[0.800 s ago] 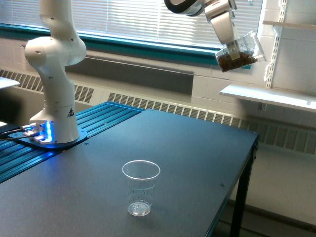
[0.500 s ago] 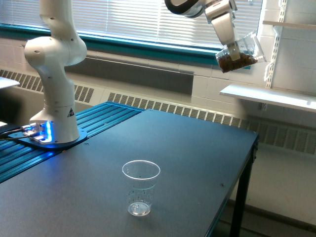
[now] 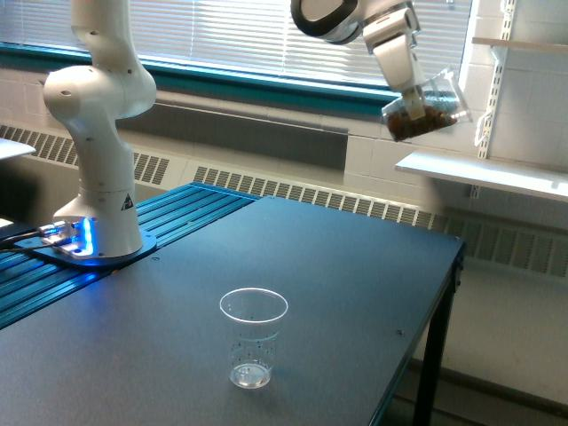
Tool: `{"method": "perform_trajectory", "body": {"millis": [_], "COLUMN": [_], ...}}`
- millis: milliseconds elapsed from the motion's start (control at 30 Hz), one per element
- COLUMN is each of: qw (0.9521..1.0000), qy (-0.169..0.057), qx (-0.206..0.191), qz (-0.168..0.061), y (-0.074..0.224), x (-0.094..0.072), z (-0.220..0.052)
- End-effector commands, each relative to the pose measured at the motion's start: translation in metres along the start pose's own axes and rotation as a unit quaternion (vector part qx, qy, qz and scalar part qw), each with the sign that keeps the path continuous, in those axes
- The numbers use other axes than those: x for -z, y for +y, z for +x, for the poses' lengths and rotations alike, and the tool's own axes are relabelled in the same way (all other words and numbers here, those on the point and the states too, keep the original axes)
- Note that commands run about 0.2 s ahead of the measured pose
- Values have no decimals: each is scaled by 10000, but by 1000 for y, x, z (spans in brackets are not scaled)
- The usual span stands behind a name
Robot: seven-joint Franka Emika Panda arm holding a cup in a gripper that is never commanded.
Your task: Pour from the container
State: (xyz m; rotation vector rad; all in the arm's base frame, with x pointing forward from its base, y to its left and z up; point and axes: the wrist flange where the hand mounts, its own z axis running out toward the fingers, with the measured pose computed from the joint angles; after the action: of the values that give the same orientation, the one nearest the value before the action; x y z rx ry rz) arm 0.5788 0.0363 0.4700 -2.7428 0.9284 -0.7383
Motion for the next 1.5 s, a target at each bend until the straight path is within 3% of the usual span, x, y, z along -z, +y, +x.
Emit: {"method": "perform_trajectory", "body": {"millis": [33,600,1100,1500], "qw": [9994,9946,9823,9715], "qy": [155,274,219,186], "qx": [-315,-911,-1577,-1933], "qz": [-17,-423,-989,-1360], "y": [16,54,79,100], "x": [6,11,11,9], "z": [4,-12,-37,-35]}}
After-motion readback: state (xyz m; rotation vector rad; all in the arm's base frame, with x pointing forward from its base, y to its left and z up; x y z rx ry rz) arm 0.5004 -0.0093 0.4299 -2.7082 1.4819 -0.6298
